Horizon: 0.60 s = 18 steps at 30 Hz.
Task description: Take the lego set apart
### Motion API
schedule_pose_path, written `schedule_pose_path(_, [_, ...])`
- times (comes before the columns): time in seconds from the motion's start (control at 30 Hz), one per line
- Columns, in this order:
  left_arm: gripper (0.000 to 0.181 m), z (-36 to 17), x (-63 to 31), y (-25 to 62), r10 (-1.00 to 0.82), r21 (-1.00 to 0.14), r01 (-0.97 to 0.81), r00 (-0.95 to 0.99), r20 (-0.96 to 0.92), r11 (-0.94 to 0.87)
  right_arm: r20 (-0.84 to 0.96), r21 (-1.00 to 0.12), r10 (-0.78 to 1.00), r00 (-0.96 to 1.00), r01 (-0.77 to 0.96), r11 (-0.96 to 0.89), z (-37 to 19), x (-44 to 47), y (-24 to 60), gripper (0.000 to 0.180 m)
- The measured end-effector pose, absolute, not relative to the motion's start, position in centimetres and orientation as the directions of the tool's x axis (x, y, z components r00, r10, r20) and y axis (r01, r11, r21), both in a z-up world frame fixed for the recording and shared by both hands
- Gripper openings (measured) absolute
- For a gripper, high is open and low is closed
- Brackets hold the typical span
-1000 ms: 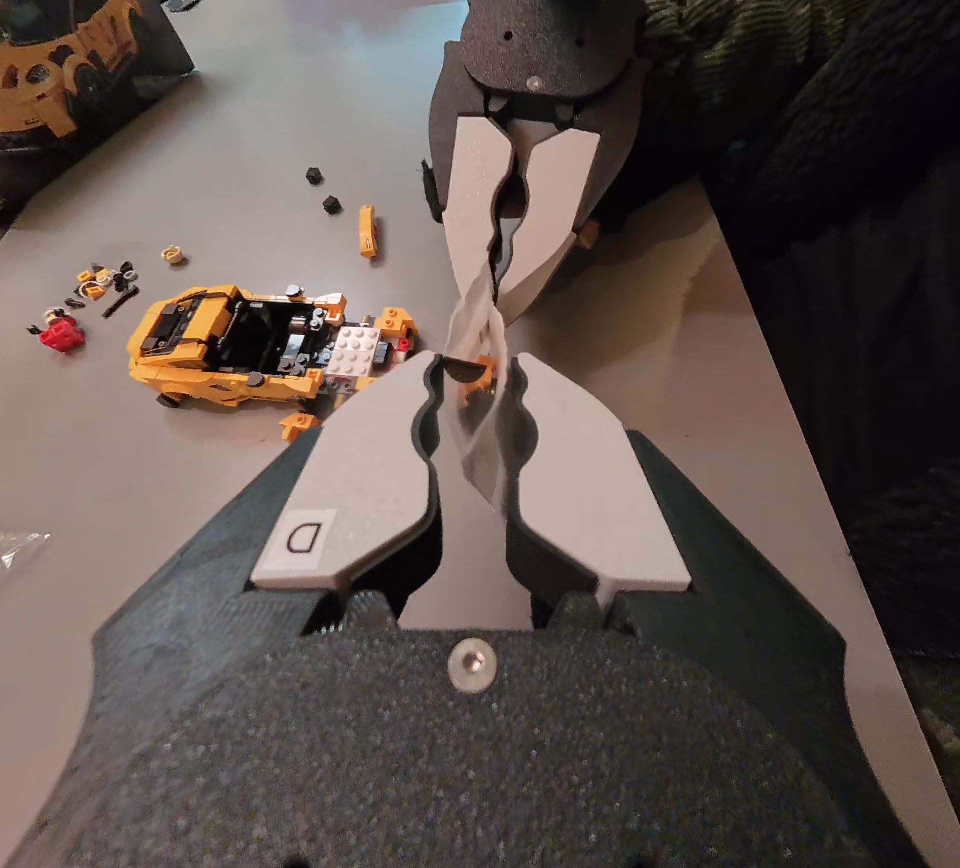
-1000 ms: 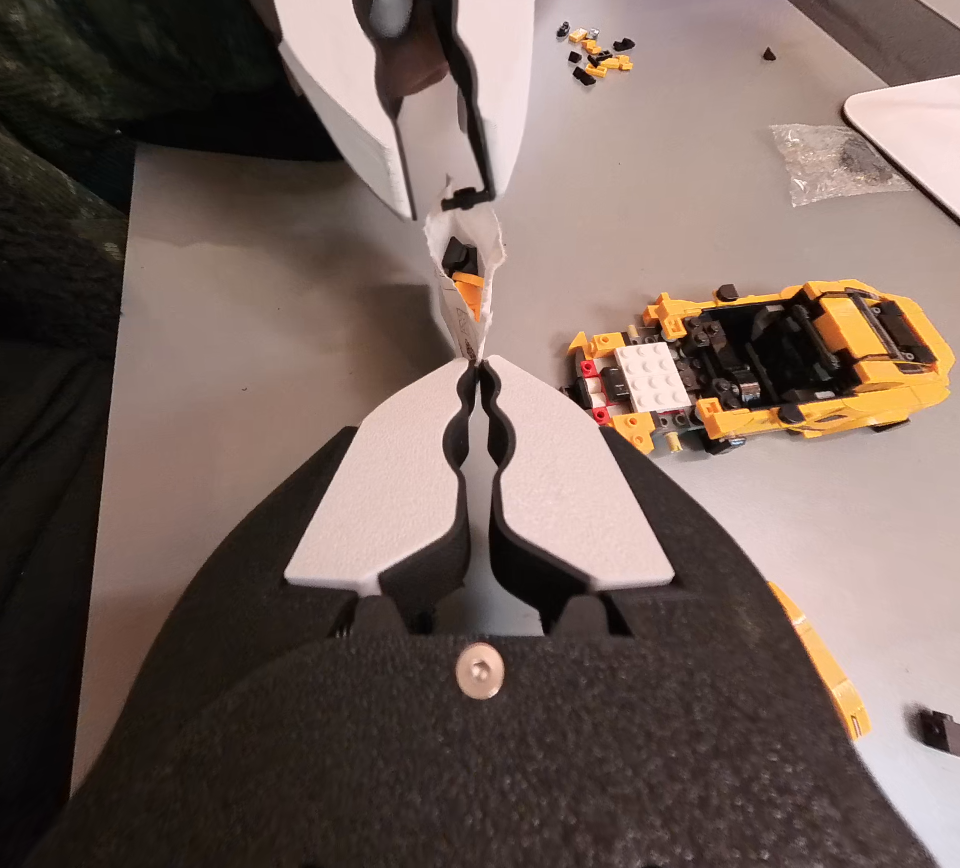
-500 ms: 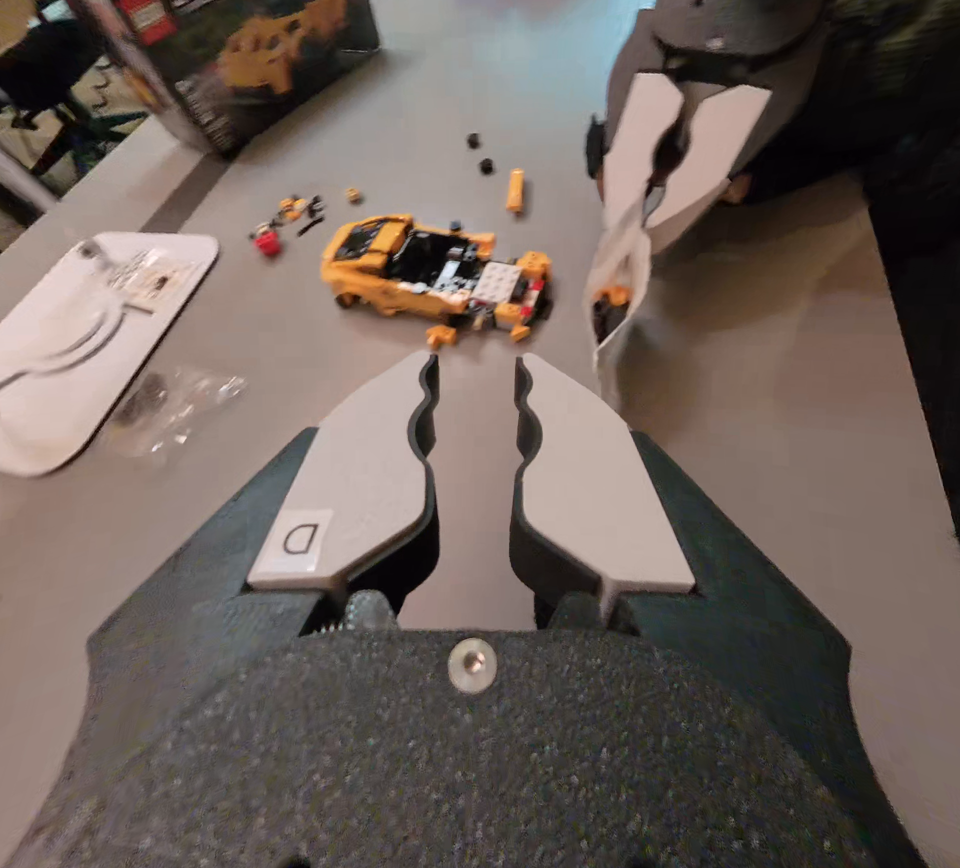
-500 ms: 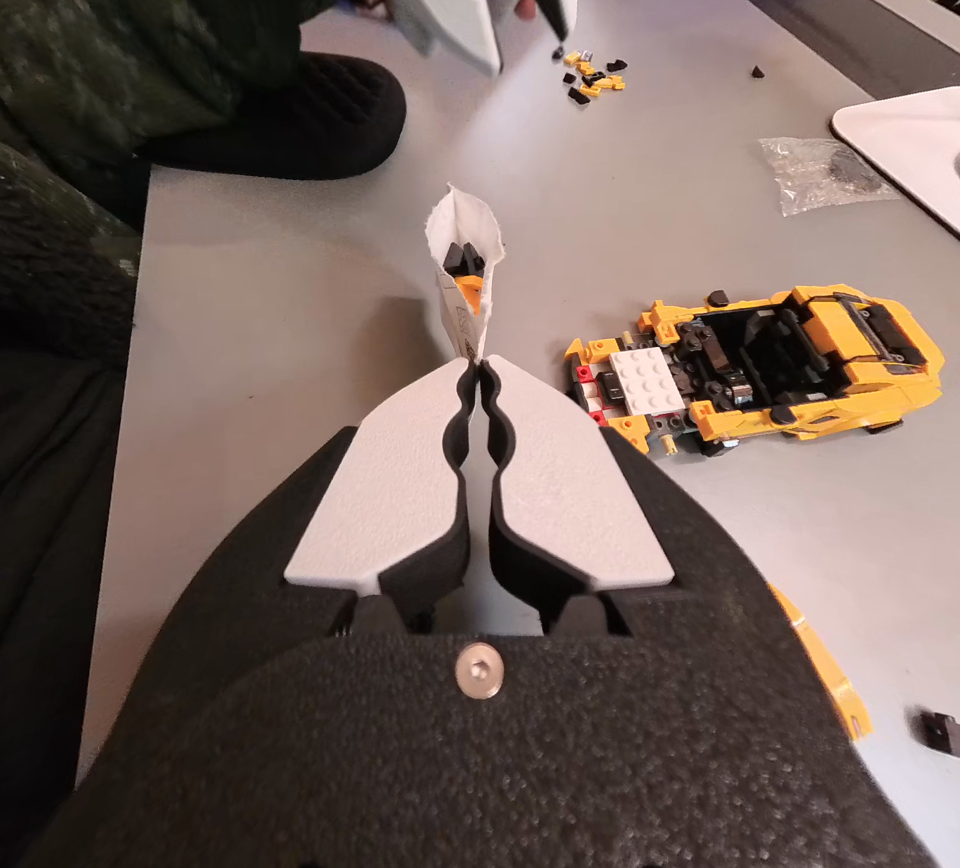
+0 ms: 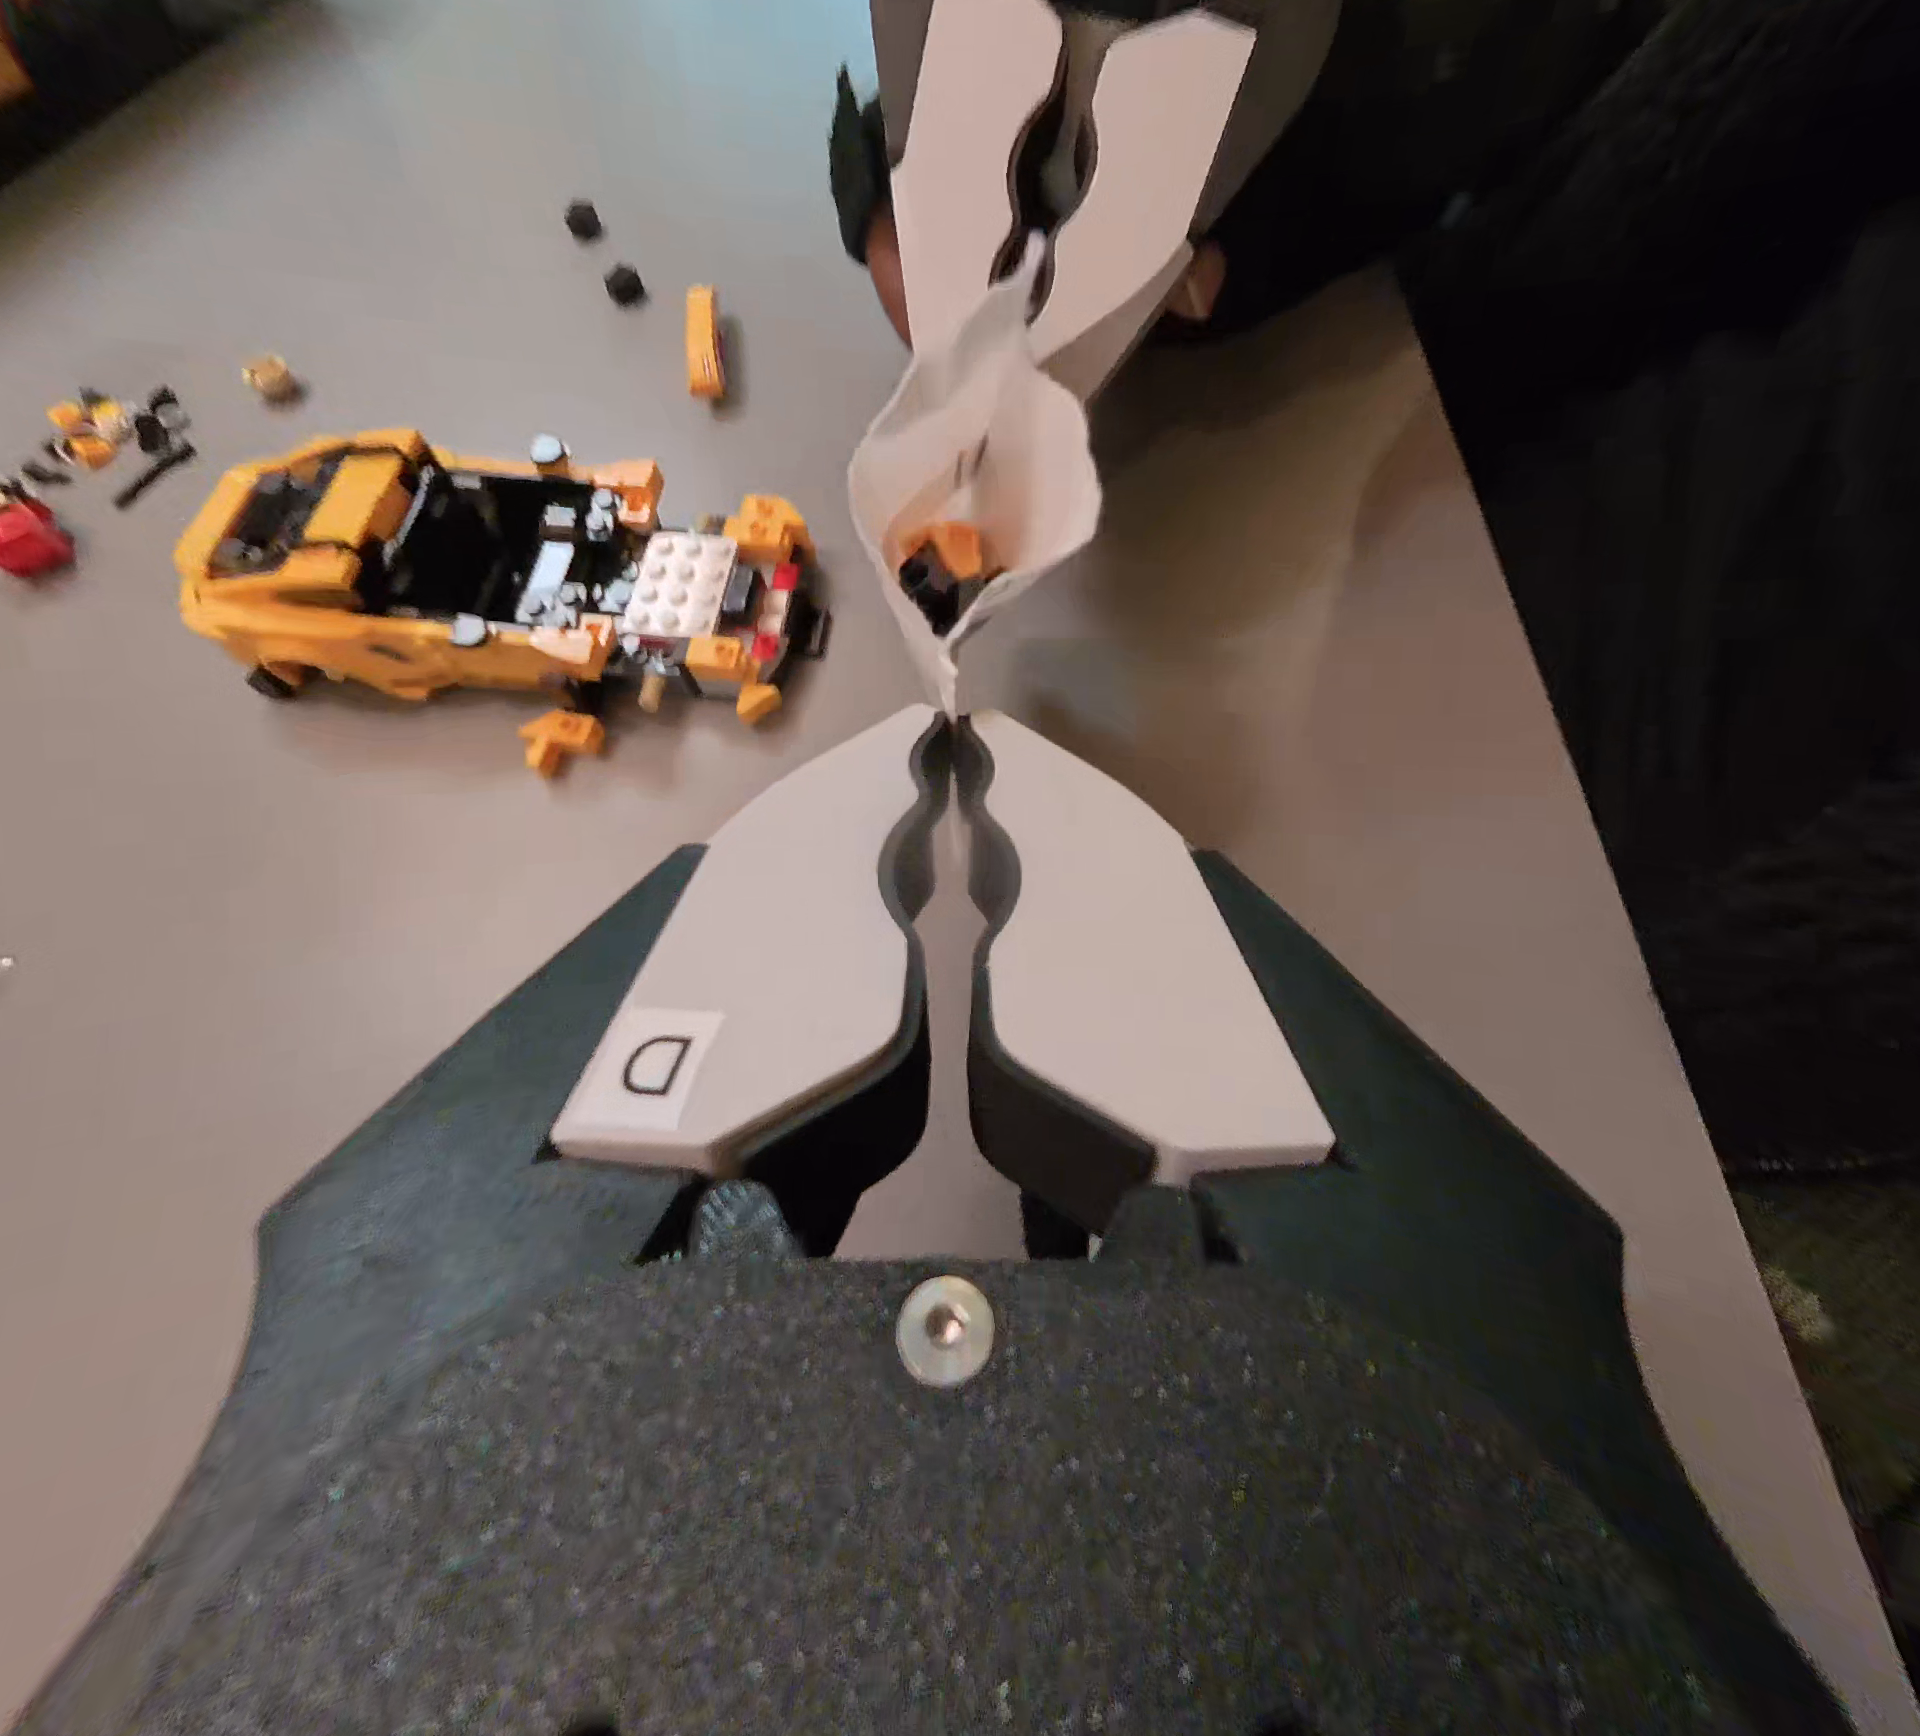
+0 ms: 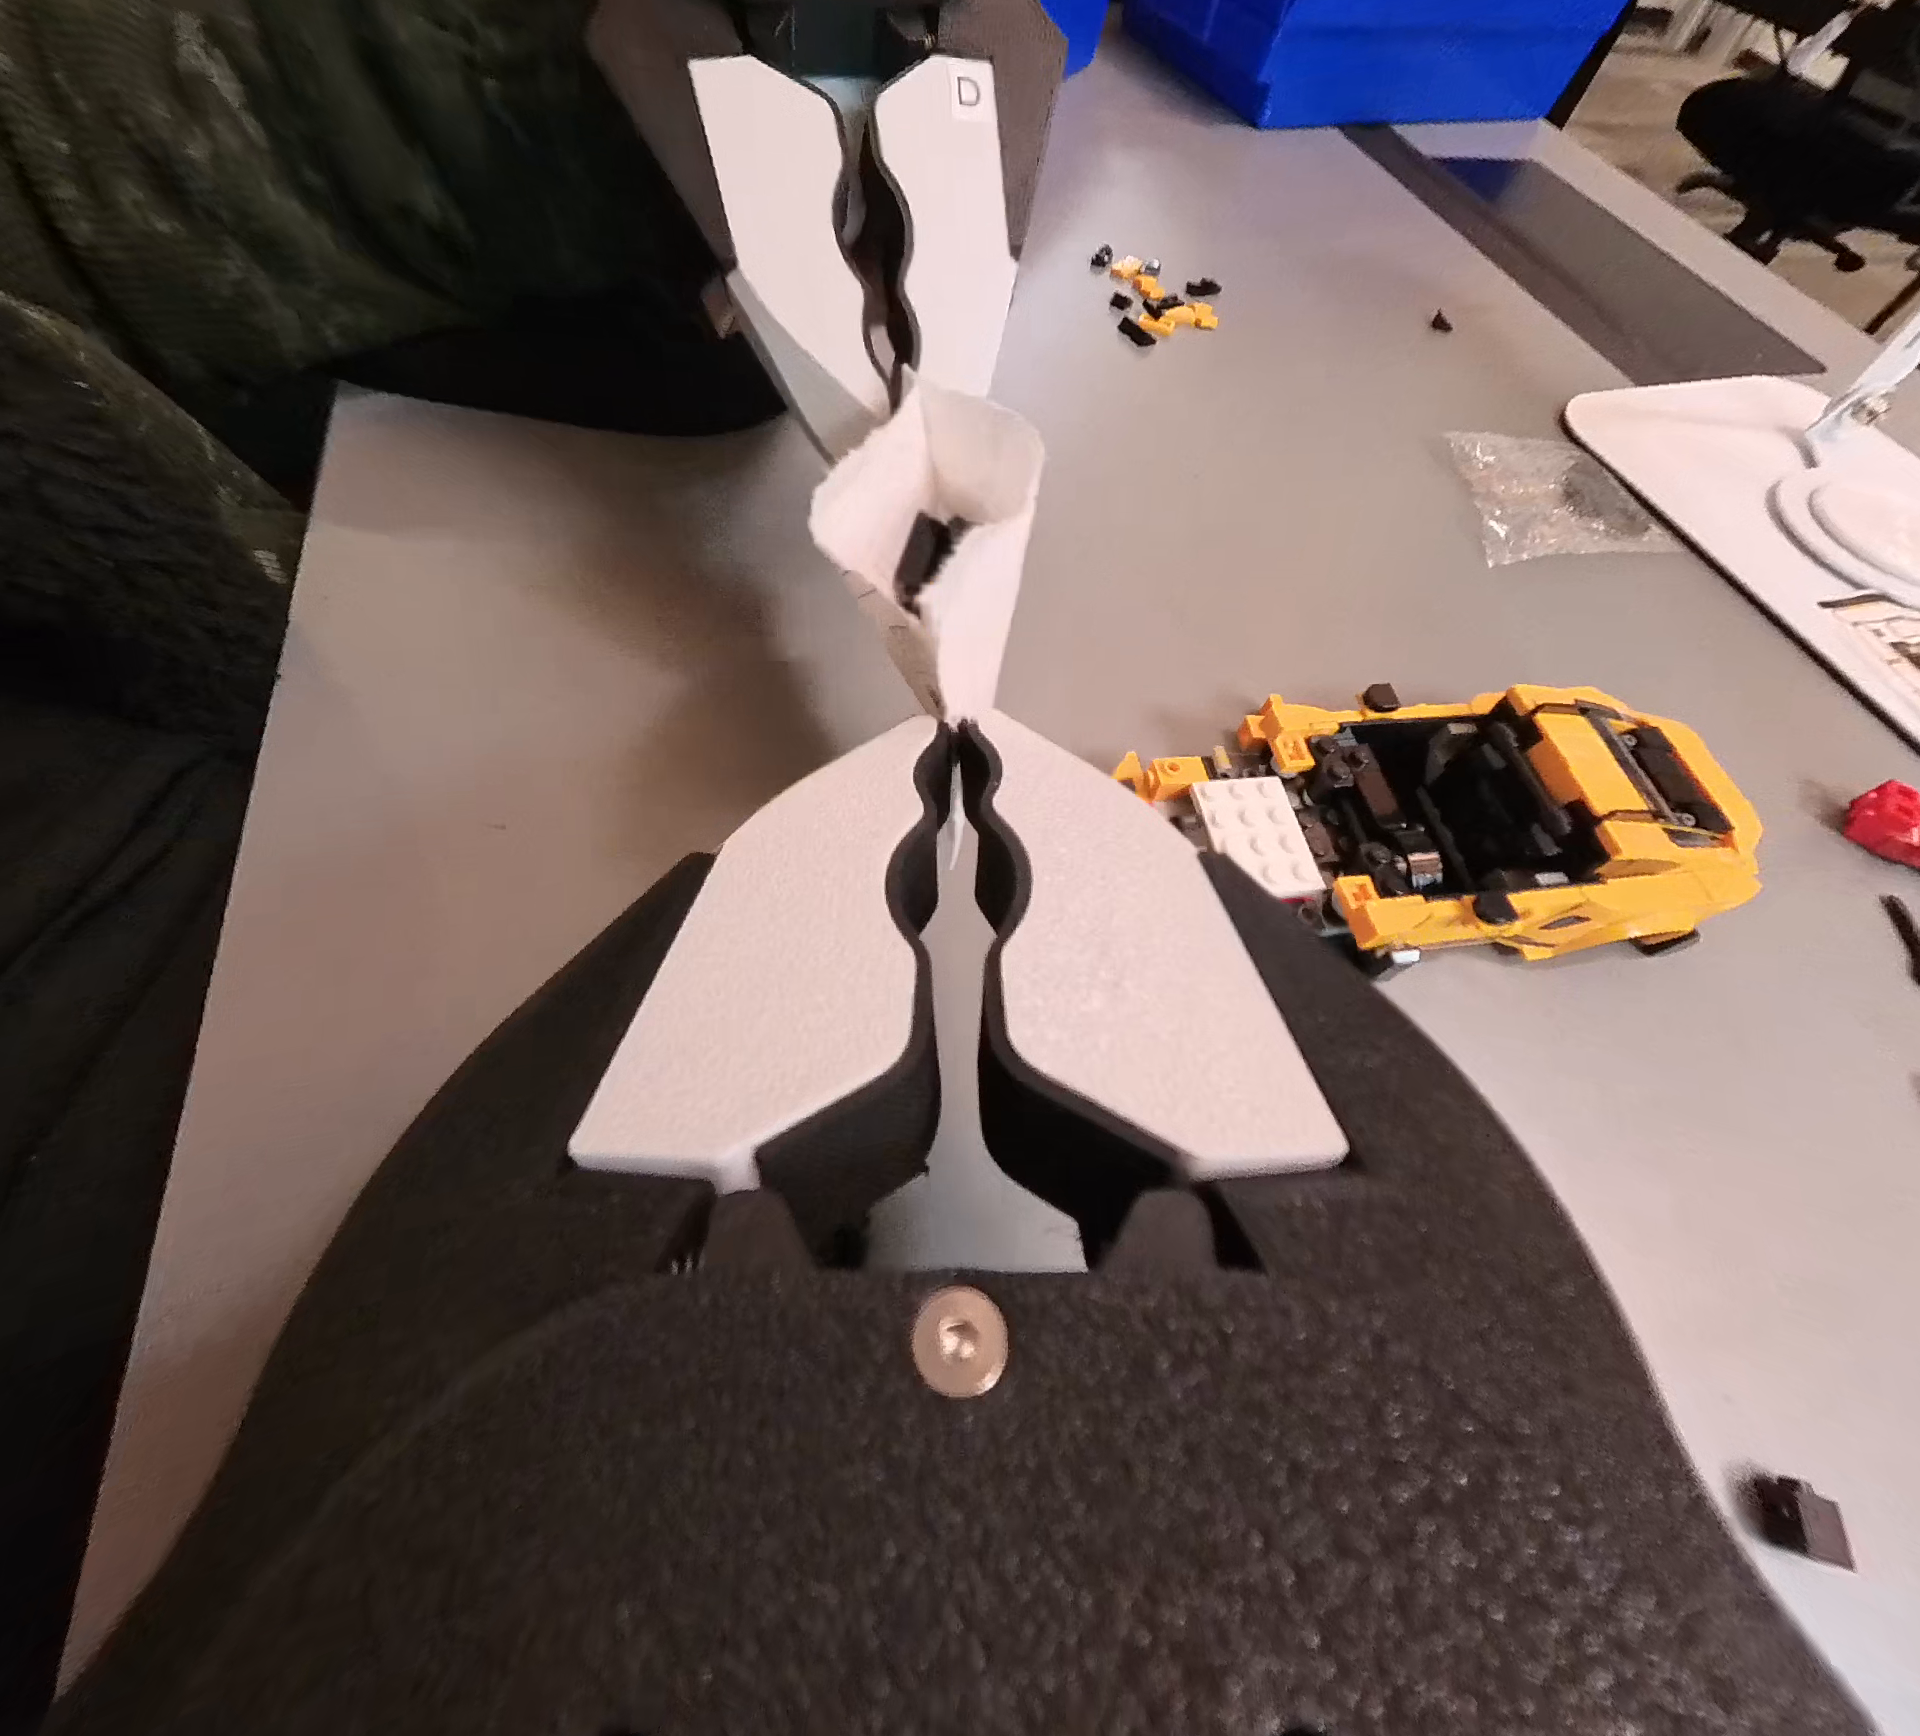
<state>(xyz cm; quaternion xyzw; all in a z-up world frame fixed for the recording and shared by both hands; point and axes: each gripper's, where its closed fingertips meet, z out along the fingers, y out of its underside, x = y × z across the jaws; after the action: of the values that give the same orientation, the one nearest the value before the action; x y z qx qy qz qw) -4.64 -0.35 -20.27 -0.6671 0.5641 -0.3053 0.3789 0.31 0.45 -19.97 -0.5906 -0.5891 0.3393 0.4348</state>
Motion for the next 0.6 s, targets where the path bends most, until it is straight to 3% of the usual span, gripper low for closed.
schedule_pose_path(0.3, [0.0, -18.9, -3.3, -1.9, -0.991, -0.867, -0.497, 0.087, -0.1, 0.044, 0.132, -0.943, 0.99, -0.042, 0.304, 0.138, -18.3, 0.2, -1.7, 0.0])
schedule_pose_path(0.6, [0.0, -17.5, -4.0, -2.6, -0.989, -0.885, -0.459, 0.073, -0.129, 0.082, -0.074, -0.971, 0.99, -0.117, 0.236, -0.045, -16.7, 1.4, -2.0, 0.0])
